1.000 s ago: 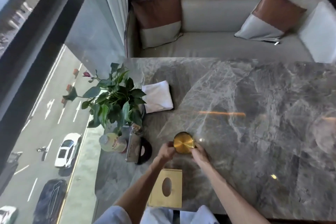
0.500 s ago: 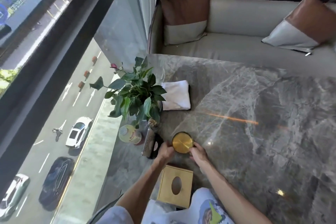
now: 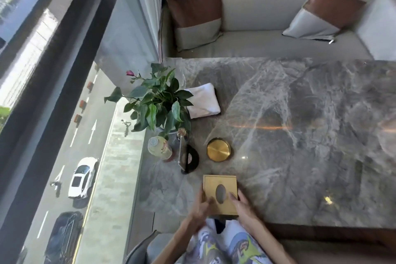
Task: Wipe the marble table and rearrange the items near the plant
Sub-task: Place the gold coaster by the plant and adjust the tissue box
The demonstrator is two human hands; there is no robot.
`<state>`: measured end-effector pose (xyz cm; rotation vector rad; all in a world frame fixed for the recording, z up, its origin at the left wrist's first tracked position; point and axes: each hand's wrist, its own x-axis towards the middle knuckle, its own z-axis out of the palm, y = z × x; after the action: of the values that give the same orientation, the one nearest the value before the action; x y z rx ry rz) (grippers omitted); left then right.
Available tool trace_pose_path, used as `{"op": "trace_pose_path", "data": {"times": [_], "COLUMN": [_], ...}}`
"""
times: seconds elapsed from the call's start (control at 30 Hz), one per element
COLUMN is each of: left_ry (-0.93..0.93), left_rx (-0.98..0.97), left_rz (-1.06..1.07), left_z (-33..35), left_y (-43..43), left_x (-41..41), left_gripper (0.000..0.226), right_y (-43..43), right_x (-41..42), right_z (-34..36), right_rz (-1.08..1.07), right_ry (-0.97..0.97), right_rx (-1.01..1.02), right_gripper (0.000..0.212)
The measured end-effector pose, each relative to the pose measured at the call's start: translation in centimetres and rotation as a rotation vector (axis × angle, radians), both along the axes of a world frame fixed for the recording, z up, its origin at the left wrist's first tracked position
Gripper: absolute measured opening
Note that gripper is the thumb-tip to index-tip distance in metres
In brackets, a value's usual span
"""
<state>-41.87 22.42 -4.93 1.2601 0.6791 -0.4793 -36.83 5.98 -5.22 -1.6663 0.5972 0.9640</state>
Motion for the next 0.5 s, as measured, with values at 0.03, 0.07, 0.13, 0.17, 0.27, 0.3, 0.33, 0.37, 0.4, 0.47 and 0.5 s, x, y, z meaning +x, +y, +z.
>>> {"op": "trace_pose_path", "data": {"times": [0.03,0.07,0.13,0.17,0.27,0.3,0.33,0.37,0.4,0.47,0.5], "left_ry": [-0.009,-0.014,-0.031,-0.031,-0.01,-0.011,0.0,0.01,0.024,0.018,0.003], "left_rx": [-0.005,-0.001,0.043,0.063,0.072,0.076,0.08,0.093,0.111,0.068,0.052], "left_rz": [0.0,-0.013,-0.055,-0.067,-0.077,-0.087,-0.109,-0.118,-0.115,-0.085,-0.077], "left_z": [0.5,0.0,0.7,0.9,0.4,-0.1,0.6,1.2,1.4,2.6,2.7], "left_y": [-0.1,0.0,0.1,0.1,0.3,0.3,0.3,0.3,0.2,0.0,-0.1], "left_x": [0.0,-0.1,0.3,0.4,0.9,0.7,0.9,1.0,0.9,0.9,0.8], "left_gripper": [0.108,0.101,0.082,0.075,0.074,0.076,0.076,0.075,0.076,0.08,0.081], "right_y": [0.2,0.3,0.6,0.7,0.4,0.3,0.1,0.2,0.2,0.5,0.6], "right_x": [-0.1,0.1,0.6,0.8,1.0,1.1,1.0,0.9,0.7,0.5,0.4], "right_z": [0.3,0.5,2.2,3.0,3.5,3.5,3.1,3.3,3.2,3.5,3.6], "right_rz": [-0.011,-0.01,0.02,0.025,0.015,0.017,0.027,0.035,0.035,0.04,0.042], "right_ry": [-0.011,-0.029,-0.047,-0.051,-0.098,-0.111,-0.12,-0.117,-0.118,-0.12,-0.115], "right_rx": [-0.003,-0.011,-0.048,-0.049,-0.04,-0.044,-0.045,-0.041,-0.04,-0.038,-0.039], "right_gripper": [0.037,0.036,0.034,0.031,0.026,0.029,0.031,0.033,0.035,0.036,0.036]}}
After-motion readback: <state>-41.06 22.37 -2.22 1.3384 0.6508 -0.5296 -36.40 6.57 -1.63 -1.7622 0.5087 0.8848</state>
